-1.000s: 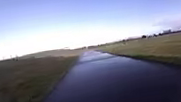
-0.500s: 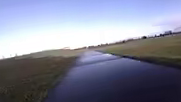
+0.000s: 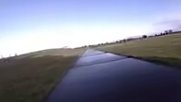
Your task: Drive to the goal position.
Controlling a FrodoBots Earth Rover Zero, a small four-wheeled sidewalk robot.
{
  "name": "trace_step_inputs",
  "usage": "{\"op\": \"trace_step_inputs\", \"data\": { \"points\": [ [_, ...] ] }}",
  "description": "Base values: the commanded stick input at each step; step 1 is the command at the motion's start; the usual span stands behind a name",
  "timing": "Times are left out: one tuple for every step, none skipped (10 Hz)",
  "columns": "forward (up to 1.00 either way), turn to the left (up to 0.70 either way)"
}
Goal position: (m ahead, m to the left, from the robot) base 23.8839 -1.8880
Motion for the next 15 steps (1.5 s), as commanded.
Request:
{"op": "trace_step_inputs", "data": {
  "points": [
    [1.0, 0.0],
    [1.0, 0.0],
    [1.0, 0.0],
    [1.0, 0.0],
    [1.0, 0.0],
    [1.0, 0.0],
    [1.0, 0.0],
    [1.0, 0.0],
    [1.0, 0.0],
    [1.0, 0.0],
    [1.0, 0.0],
    [1.0, 0.0],
    [1.0, 0.0],
    [1.0, 0.0],
    [1.0, 0.0]
  ]
}}
